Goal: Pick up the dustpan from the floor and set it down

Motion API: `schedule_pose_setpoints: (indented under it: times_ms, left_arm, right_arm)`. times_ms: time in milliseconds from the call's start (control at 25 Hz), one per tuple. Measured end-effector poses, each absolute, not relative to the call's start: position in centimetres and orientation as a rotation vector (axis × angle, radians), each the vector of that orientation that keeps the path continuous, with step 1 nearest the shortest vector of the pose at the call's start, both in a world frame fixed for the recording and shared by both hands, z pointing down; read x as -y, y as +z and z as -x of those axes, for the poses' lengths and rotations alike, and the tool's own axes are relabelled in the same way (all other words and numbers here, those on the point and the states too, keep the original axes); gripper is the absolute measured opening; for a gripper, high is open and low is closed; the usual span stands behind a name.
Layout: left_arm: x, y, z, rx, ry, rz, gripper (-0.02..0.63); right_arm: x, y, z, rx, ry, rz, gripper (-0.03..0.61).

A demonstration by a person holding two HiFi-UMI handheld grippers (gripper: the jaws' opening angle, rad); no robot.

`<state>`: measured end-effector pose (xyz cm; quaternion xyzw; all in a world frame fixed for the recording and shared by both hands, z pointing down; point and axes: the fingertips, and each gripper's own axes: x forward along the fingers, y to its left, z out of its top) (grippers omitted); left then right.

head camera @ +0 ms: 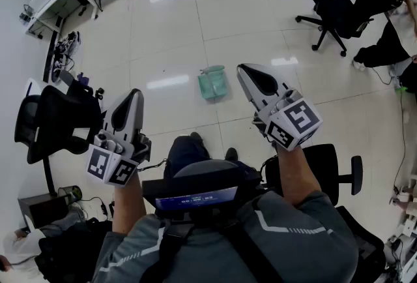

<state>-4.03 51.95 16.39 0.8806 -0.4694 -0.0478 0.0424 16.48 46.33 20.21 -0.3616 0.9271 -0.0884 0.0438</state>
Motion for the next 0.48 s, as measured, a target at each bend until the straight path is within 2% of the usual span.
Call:
schedule_pose_setpoints:
  times_ms: [240, 480]
  left_arm:
    - [-43.5, 19.2, 10.5, 1.363, -0.208, -2.697, 0.026]
    - [-31.9, 19.7, 20.2, 1.257, -0.293, -2.738, 0.026]
  right_arm:
    - [-38.7, 22.5, -9.9, -2.867, -0.246, 1.152, 0.025]
    - [-28.6, 23.2, -1.9, -2.852, -0.238, 1.274, 0.026]
